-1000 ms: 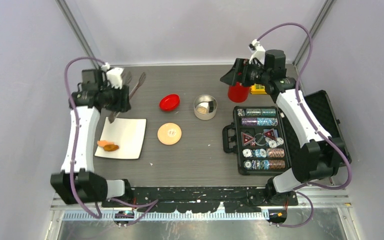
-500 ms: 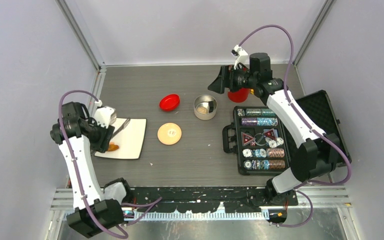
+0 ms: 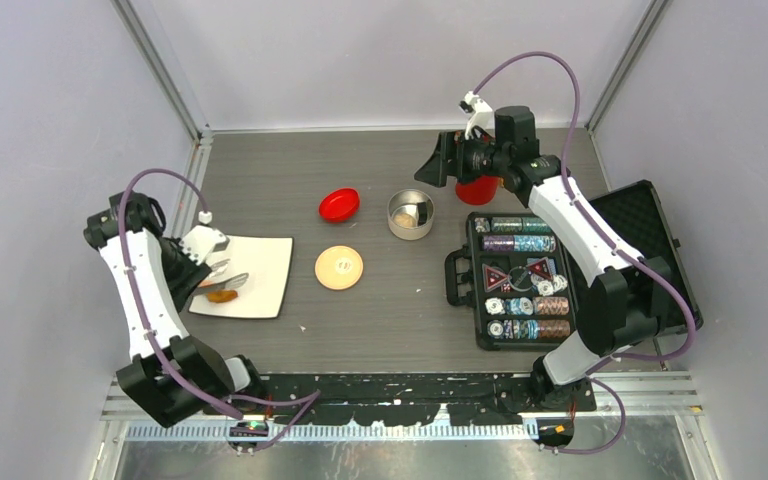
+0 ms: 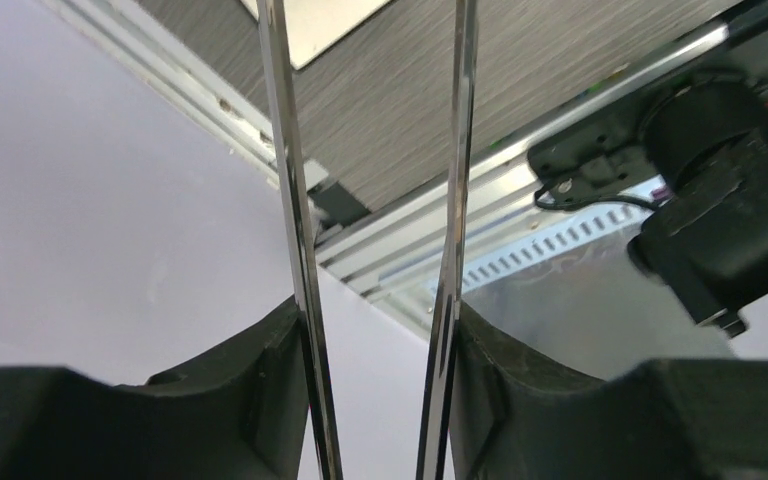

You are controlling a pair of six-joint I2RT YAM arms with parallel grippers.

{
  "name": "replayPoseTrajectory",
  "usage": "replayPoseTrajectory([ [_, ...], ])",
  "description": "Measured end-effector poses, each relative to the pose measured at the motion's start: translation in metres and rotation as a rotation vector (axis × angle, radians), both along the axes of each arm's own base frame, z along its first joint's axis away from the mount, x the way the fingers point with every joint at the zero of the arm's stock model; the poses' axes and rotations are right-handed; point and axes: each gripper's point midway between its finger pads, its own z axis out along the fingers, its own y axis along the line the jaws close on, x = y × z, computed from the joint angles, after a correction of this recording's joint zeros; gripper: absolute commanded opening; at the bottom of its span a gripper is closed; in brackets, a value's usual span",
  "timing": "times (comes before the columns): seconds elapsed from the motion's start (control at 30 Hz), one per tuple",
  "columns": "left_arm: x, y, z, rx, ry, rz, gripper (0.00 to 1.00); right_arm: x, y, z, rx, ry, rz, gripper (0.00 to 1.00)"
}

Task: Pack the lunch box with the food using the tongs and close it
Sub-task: Adjust the fake food on the plate.

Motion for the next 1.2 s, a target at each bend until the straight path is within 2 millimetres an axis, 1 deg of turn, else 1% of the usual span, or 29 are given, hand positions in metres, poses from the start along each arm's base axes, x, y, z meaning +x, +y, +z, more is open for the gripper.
replayPoseTrajectory([
  [0.07, -0.002, 0.013, -0.001, 0.02, 0.032, -0.007, 0.45, 0.001, 0.0, 0.001, 0.002, -0.006, 0.0, 0.92],
  [0.23, -0.007, 0.035, -0.007, 0.047, 0.1, -0.026, 0.44, 0.002, 0.0, 0.002, 0.003, -0.015, -0.002, 0.92],
  [0.37, -0.006, 0.046, -0.011, 0.082, 0.106, -0.051, 0.43, 0.002, 0.0, 0.002, 0.002, -0.017, -0.002, 0.92],
  [0.6, -0.003, 0.057, -0.021, 0.107, 0.113, -0.069, 0.41, 0.003, -0.001, 0.003, -0.004, -0.025, -0.004, 0.92],
  [0.87, -0.003, 0.062, -0.039, 0.12, 0.138, -0.118, 0.42, 0.001, -0.007, 0.011, -0.005, -0.053, -0.015, 0.92],
  [1.03, 0.0, 0.065, -0.041, 0.129, 0.129, -0.137, 0.35, 0.002, -0.009, 0.012, -0.007, -0.058, -0.02, 0.92],
  [1.2, 0.003, 0.063, -0.041, 0.132, 0.127, -0.151, 0.34, 0.002, -0.009, 0.012, -0.009, -0.057, -0.023, 0.92],
])
